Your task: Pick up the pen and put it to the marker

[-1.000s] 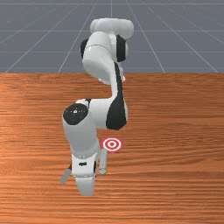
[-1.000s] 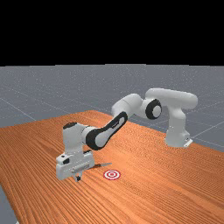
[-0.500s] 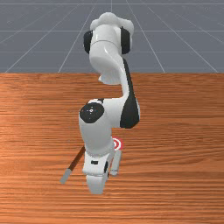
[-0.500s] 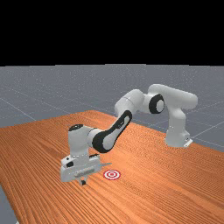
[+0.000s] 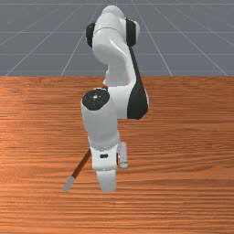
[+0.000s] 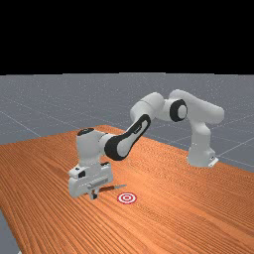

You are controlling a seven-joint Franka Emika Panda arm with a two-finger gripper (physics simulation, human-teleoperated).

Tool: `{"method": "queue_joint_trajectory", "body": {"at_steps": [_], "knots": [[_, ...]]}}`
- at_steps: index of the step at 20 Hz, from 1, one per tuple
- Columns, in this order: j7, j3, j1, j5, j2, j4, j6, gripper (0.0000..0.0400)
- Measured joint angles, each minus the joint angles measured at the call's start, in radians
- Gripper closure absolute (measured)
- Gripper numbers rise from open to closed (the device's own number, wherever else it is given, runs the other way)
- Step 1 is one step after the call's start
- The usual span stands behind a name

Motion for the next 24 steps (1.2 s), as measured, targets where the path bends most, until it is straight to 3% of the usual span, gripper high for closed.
{"method": "queue_joint_trajectory", "body": {"at_steps": [1,2,3,6,7,20,22,24], "knots": [[-0.121,0.009,-0.020,-0.015,0.056,0.113,-0.067,0.0400],[0.040,-0.014,-0.032,0.015,0.006,0.011,0.000,0.0400],[-0.018,-0.015,-0.071,0.012,0.063,0.120,-0.057,0.0400],[-0.018,-0.017,-0.078,0.012,0.064,0.120,-0.057,0.0400],[-0.042,-0.017,-0.093,0.010,0.115,0.217,-0.105,0.0400],[-0.018,-0.021,-0.099,0.015,0.125,0.233,-0.109,0.0400],[0.133,-0.049,-0.098,0.052,-0.014,-0.040,0.038,0.0400],[0.222,-0.067,-0.080,0.073,-0.095,-0.190,0.120,0.0400]]}}
